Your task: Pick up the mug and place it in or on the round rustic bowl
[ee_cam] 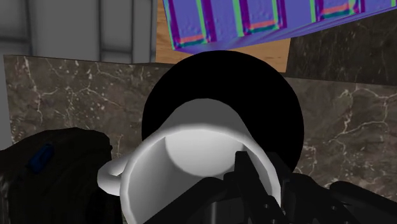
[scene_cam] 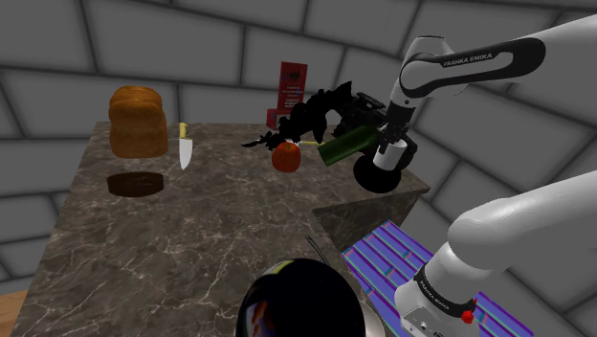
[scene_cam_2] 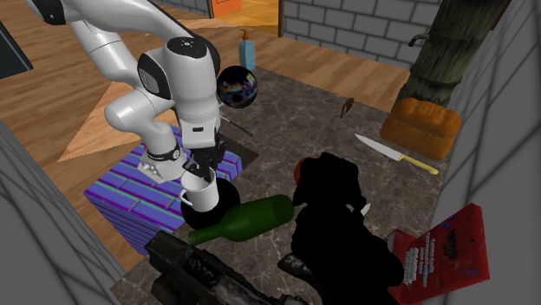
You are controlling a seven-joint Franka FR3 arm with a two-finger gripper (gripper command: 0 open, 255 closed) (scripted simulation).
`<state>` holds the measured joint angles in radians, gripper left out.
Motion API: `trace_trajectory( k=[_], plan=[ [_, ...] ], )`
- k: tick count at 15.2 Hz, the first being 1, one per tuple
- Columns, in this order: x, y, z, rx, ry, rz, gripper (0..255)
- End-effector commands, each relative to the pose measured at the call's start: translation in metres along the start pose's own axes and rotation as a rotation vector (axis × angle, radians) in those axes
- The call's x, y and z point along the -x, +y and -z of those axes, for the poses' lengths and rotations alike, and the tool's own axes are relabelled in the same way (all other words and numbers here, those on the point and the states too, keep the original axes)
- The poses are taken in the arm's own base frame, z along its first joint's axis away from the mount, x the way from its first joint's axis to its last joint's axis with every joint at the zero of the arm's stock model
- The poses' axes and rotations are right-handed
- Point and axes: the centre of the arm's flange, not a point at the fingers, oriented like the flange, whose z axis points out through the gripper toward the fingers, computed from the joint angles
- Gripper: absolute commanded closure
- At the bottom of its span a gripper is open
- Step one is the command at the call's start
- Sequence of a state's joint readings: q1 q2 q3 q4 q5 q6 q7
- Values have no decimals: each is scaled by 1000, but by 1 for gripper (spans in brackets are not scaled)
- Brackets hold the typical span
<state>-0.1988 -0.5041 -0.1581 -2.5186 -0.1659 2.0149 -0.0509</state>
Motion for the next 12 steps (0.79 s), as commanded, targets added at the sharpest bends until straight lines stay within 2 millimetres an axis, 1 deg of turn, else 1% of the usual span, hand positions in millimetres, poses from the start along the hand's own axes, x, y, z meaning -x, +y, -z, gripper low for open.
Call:
trace_trajectory(
  k=[1,3,4,9,12],
  plan=[
    [0,0,0,0,0,0,255],
    [0,0,0,0,0,0,255],
    [0,0,0,0,0,0,0],
    [0,0,0,0,0,0,0],
    [0,0,40,0,0,0,0]
  ],
)
